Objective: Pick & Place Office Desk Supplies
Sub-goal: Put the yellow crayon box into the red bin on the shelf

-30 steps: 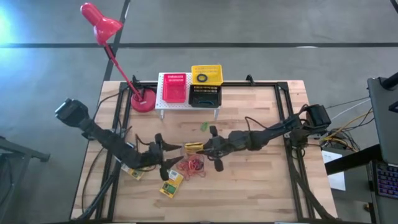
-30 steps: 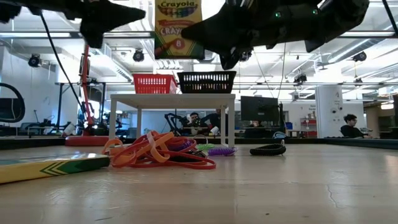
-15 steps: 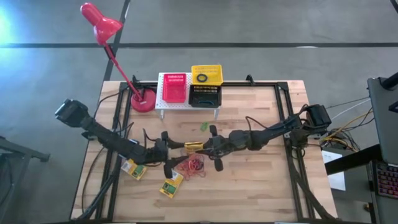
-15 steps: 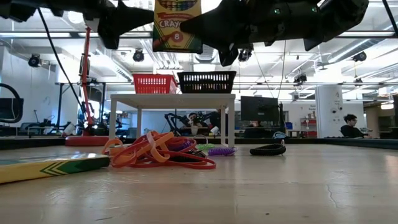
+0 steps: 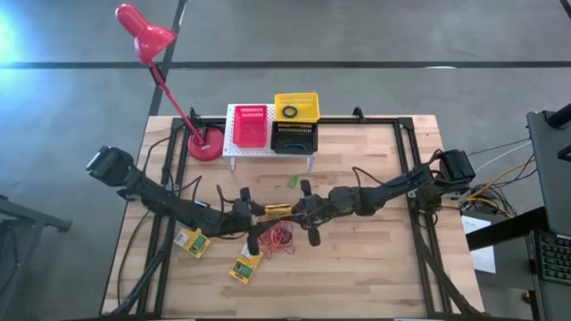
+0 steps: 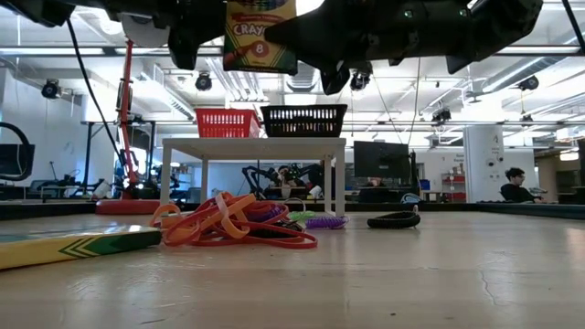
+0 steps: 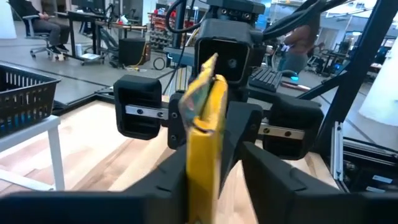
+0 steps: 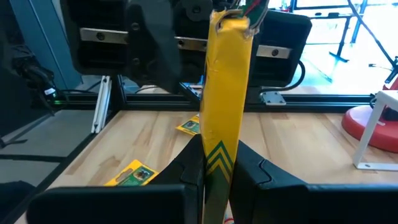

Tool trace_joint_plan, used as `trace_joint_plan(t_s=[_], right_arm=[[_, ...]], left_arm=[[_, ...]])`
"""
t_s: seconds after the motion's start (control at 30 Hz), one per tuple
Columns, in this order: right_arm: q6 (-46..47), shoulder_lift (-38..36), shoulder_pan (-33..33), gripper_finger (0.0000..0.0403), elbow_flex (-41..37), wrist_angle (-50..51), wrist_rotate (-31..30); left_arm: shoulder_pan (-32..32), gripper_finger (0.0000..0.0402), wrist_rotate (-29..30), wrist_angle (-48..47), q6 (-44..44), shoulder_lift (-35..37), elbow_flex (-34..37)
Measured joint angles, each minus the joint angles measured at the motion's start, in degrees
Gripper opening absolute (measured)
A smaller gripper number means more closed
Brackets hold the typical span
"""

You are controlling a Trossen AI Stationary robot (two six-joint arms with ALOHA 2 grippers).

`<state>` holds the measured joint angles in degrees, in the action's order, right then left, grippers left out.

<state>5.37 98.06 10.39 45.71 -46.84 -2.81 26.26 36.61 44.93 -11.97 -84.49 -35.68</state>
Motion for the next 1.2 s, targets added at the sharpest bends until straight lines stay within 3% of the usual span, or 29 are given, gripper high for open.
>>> trace_joint_plan(t_s=[0.23, 0.47, 0.6, 0.7, 0.8, 0.9, 1.07, 1.2], right_arm=[[-0.89, -0.08, 0.0, 0.0052, 0.0, 0.72, 0.66], [-1.09, -3.85, -0.45, 0.0132, 0.02, 12.78, -0.21], [-1.05, -10.11, -0.7, 0.0164, 0.02, 27.55, -2.15], [-1.08, -14.3, -0.4, 0.0171, -0.19, 35.04, -6.11], [-1.03, -17.26, -0.13, 0.0171, -1.45, 36.26, -8.06], [-1.11, -18.41, -0.15, 0.0165, -2.85, 34.36, -8.24], [-1.49, -18.47, -0.15, 0.0154, -5.68, 27.72, -8.5], [-1.33, -18.08, -0.15, 0.0144, -7.44, 24.58, -8.48]], left_arm=[[-0.17, 0.003, 0.12, -0.38, 0.22, 0.0, -0.02], [-0.17, 0.0028, 0.03, -3.94, -0.31, 2.12, -0.74], [-0.54, 0.0038, 0.36, -16.4, -1.67, 6.73, -4.73], [-3.15, 0.0038, 0.64, -35.23, -3.29, 11.07, -10.83], [-9.23, 0.0038, 0.67, -54.62, -5.0, 13.84, -18.72], [-18.48, 0.0039, -3.77, -65.34, -1.57, 14.95, -25.22], [-37.45, 0.004, -19.01, -67.02, 7.44, 14.97, -29.64], [-52.87, 0.004, -32.88, -65.56, 9.17, 13.69, -29.37]])
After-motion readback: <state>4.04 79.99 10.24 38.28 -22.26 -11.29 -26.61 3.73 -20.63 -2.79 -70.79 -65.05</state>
